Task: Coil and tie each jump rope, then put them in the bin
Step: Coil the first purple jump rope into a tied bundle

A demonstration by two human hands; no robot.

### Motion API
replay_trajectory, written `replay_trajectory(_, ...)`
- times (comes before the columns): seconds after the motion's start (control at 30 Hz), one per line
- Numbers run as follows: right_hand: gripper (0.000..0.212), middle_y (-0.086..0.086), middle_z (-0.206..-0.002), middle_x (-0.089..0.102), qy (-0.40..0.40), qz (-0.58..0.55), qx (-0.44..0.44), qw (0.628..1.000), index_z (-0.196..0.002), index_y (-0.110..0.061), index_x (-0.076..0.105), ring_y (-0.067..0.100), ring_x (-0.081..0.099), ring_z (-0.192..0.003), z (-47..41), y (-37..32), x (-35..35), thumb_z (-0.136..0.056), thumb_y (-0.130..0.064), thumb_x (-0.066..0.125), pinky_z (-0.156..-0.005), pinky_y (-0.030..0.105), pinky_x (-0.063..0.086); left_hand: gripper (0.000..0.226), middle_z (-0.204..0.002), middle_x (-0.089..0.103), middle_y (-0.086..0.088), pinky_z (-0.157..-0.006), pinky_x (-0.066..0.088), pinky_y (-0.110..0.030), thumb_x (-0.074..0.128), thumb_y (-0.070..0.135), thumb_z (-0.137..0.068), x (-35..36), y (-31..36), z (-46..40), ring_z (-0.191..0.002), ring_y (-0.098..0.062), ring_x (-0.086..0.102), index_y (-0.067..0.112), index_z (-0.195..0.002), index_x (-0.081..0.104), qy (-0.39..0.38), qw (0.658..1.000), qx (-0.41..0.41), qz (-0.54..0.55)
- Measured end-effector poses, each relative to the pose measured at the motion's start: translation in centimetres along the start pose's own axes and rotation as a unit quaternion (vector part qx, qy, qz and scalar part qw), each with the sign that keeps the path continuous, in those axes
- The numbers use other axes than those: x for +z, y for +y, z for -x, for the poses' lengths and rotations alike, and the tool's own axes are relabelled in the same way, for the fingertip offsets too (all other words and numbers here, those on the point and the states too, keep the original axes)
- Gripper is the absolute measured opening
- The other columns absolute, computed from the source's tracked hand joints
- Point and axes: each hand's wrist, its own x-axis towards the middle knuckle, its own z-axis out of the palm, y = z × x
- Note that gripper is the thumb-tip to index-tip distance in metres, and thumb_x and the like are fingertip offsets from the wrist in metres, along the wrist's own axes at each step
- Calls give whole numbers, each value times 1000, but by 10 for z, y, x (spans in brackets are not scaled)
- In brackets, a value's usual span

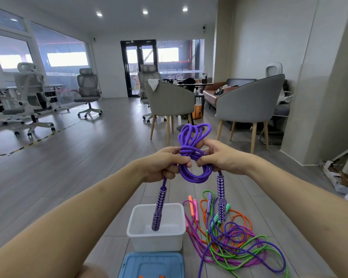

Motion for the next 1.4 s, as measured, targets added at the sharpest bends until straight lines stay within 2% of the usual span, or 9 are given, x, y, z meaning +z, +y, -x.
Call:
replay_trajectory(0.17,31,10,-88,72,16,-3,-6,1000,-119,-17,59,18,56,-67,-6,3,4,-92,-10,73,-56,25,44,47,-67,45,6,-45,21,-19,45,55,-104,7,3,-6,-49,-7,23,16,-123,63,74,997,-25,9)
replay_trajectory(0.3,15,3,-79,65,65,51,-42,996,-109,-16,69,9,50,-60,-5,5,0,-101,-28,64,-55,21,41,41,-63,41,6,-48,22,-21,50,55,-102,6,-4,-12,-52,-8,25,16,-109,64,135,990,6,35)
replay_trajectory(0.47,19,0,-81,67,110,156,-86,978,-95,-18,68,-4,52,-57,-5,-1,-1,-105,-27,56,-53,11,42,35,-61,40,6,-43,25,-20,54,48,-103,4,-2,-12,-48,-8,27,17,-92,64,190,979,39,65)
replay_trajectory(0.63,12,-1,-77,66,122,136,-62,981,-102,-19,65,1,55,-59,-7,10,-3,-105,-26,55,-57,17,46,38,-60,38,7,-41,25,-19,55,49,-101,7,-1,-11,-45,-6,27,12,-104,61,148,985,33,78)
replay_trajectory(0.8,12,-2,-97,69,134,182,-36,974,-107,-25,61,13,67,-89,-14,37,5,-97,-22,68,-81,30,56,42,-59,35,8,-41,24,-19,53,50,-101,8,2,-9,-45,-6,26,10,-109,62,134,982,64,113)
replay_trajectory(0.93,14,2,-94,66,153,225,27,962,-94,-27,59,22,66,-89,-8,64,5,-96,-16,68,-79,37,57,50,-61,29,7,-42,16,-20,53,57,-94,2,12,-6,-42,-5,20,16,-120,63,128,964,126,196)
replay_trajectory(1.07,3,2,-97,66,223,227,76,945,-104,-22,60,22,63,-93,-9,76,6,-102,-25,60,-77,35,50,69,-66,25,4,-46,16,-22,53,60,-89,-2,11,-3,-46,-6,18,8,-135,59,117,966,150,177)
replay_trajectory(1.27,19,2,-97,69,316,34,36,947,-108,-18,66,18,67,-90,-17,44,8,-97,-34,68,-72,30,53,65,-64,31,4,-47,17,-23,59,47,-92,-2,4,0,-46,-7,22,-2,-135,57,100,973,139,154)
replay_trajectory(1.4,20,1,-98,74,344,-31,8,939,-110,-18,70,18,71,-90,-27,17,17,-98,-32,68,-81,36,59,62,-63,33,5,-43,23,-20,53,44,-99,1,2,0,-45,-7,26,-3,-139,52,92,980,132,117)
